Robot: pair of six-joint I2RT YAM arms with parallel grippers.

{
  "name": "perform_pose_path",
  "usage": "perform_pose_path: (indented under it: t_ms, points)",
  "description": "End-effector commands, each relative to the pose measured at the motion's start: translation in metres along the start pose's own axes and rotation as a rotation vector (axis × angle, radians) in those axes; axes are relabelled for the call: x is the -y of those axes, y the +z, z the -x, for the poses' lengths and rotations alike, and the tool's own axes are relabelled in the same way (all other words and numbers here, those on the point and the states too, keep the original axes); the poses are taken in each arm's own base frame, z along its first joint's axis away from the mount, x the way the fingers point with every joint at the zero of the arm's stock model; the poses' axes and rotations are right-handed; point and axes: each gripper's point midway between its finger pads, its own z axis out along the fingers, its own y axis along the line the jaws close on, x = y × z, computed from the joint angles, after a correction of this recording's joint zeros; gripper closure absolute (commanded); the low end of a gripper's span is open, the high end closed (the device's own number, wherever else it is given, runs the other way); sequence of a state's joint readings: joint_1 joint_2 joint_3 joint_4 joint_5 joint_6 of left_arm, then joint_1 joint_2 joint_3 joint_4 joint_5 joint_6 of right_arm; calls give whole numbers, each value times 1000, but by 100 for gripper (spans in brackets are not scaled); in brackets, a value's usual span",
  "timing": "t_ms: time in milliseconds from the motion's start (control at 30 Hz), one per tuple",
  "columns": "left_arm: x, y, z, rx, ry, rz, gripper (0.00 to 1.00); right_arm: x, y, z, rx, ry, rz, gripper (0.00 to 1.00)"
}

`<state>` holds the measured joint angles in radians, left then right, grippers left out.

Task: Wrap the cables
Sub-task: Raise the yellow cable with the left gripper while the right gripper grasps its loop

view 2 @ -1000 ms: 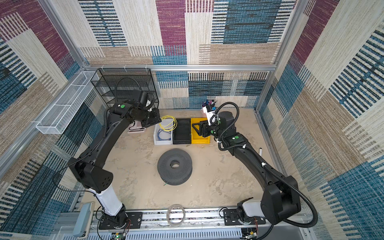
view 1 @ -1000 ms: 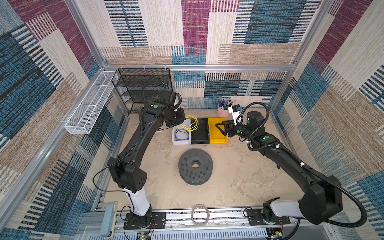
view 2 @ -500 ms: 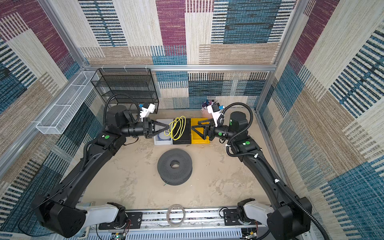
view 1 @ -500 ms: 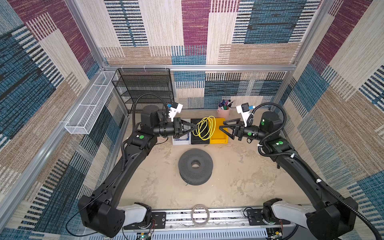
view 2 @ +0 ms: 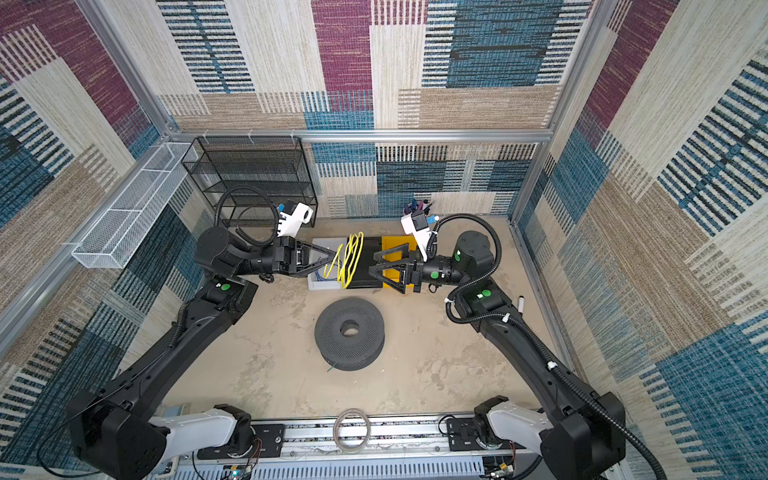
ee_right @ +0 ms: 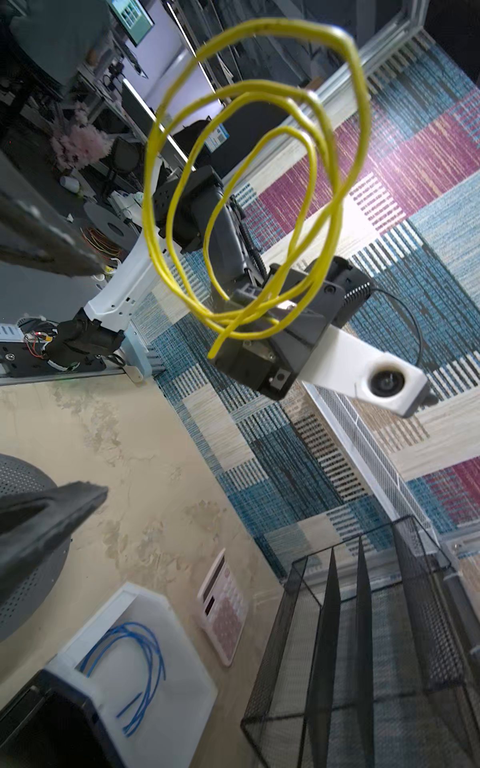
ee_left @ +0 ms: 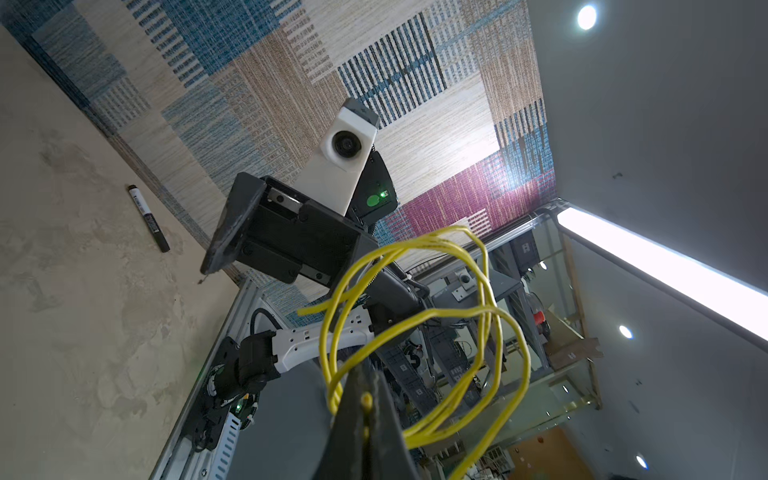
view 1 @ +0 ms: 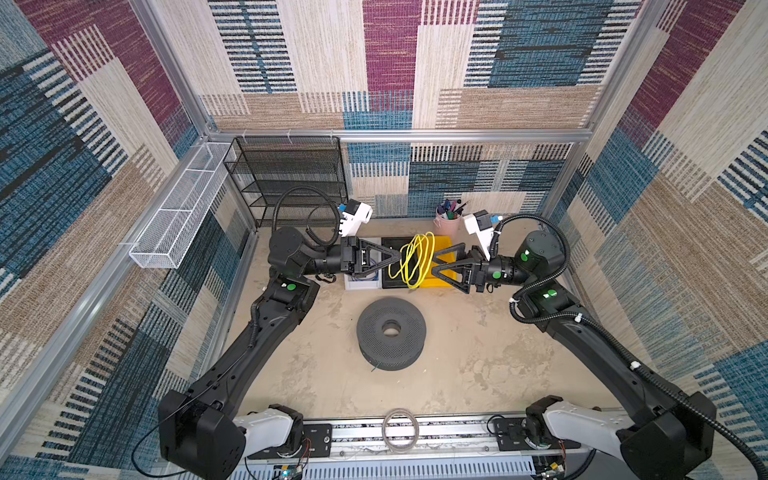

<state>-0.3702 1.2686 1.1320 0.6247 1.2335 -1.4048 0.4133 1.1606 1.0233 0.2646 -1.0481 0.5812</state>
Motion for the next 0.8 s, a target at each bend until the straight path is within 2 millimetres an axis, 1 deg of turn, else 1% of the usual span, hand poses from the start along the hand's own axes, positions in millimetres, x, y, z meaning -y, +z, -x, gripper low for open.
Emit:
perform_pose_path:
  t_ms: [0, 200, 367, 433, 533, 600, 667, 767]
  points:
    - [20, 5, 2, -19, 53, -60, 100, -12, 5, 7, 21, -30, 42, 19]
    - [23, 14, 2, -41, 26, -86, 100, -21, 5, 13, 70, -59, 63, 19]
    - [22, 19, -1, -46, 18, -83, 100, -29, 4, 27, 109, -96, 66, 21]
    - [22, 20, -3, -48, 19, -83, 100, -27, 5, 31, 118, -98, 54, 23]
    - [18, 22, -6, -51, 9, -71, 100, -24, 7, 33, 120, -95, 55, 25]
    - [17, 23, -8, -51, 9, -67, 100, -27, 8, 36, 131, -100, 67, 26]
    - [15, 24, -8, -49, 3, -57, 100, -27, 10, 38, 134, -98, 62, 28]
    - [17, 23, -7, -47, 13, -53, 100, -23, 13, 35, 118, -88, 53, 30]
